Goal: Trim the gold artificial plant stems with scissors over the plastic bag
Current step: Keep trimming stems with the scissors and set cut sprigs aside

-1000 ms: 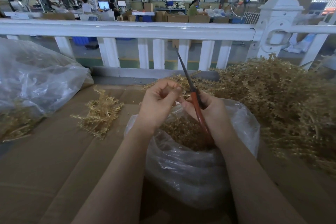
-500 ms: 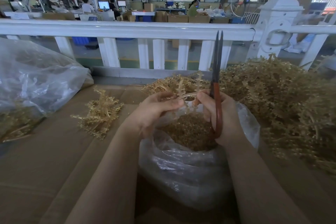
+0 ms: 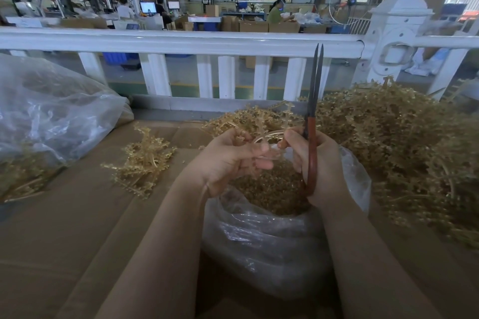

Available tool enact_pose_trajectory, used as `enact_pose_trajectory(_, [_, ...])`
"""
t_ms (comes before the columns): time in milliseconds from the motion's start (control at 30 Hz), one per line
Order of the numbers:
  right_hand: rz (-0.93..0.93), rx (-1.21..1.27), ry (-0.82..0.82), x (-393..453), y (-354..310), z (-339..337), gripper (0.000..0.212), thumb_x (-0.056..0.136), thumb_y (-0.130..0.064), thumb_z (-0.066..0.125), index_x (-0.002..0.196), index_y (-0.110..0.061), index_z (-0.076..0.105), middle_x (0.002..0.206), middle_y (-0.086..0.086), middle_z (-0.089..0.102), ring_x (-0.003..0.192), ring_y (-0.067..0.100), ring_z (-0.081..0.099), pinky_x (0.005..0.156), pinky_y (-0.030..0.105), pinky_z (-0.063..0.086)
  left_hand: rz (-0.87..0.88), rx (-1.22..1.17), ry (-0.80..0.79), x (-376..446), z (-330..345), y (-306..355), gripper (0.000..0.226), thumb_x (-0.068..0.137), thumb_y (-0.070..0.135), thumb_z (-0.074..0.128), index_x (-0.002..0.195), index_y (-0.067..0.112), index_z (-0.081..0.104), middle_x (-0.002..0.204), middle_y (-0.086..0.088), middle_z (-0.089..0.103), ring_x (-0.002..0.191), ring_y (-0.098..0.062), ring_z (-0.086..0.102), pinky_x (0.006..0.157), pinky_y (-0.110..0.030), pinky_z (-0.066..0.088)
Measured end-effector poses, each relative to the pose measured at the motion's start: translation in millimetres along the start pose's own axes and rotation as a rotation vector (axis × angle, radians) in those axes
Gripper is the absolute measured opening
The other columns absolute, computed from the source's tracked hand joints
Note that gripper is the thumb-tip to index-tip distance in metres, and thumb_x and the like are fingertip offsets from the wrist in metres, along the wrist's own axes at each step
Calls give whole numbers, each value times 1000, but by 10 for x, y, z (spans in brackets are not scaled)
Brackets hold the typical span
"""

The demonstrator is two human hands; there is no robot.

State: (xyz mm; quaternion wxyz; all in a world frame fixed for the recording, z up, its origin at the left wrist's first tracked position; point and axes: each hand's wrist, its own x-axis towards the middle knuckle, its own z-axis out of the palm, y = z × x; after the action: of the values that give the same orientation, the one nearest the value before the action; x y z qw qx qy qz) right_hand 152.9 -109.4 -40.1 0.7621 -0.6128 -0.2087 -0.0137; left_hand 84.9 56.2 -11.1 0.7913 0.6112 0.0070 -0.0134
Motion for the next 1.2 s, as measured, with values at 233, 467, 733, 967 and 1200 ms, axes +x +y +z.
enact_pose_trajectory(233, [19,-47,56,-11,-19,61,27,77,-35,79,88,-12,72,67,-10,66,66,5,64,73,27,53,87,-65,165,52,-2,-22,55,67,0,79,105,12,40,75,-9,73,66,-22,72,60,-28,57])
enact_pose_trajectory(467, [-24,-182,43,-20,-7,62,39,77,-49,78,86,-12,70,71,-10,66,71,4,63,69,19,50,264,-71,331,135,-30,-61,41,85,-8,68,106,17,43,83,-9,71,73,-23,75,66,-27,58])
enact_pose_trajectory(733, [-36,-295,-16,-17,48,104,16,89,-34,76,80,-22,70,62,-14,64,58,-3,58,56,9,44,348,131,240,138,-29,-97,41,82,-7,72,105,19,50,80,-1,69,75,-17,72,75,-28,56])
enact_pose_trajectory(967, [-6,-317,-8,-4,64,100,7,89,-24,76,86,-19,73,75,-1,72,61,0,64,56,12,49,236,60,177,145,7,-139,49,67,12,82,105,18,53,79,0,73,87,-26,71,84,-39,54])
enact_pose_trajectory(1200, [-36,-318,-17,-1,75,110,9,90,-21,75,83,-25,72,72,-10,72,61,-1,65,56,12,49,172,-49,150,118,0,-114,41,74,2,77,103,13,51,81,-7,74,80,-23,74,72,-28,56])
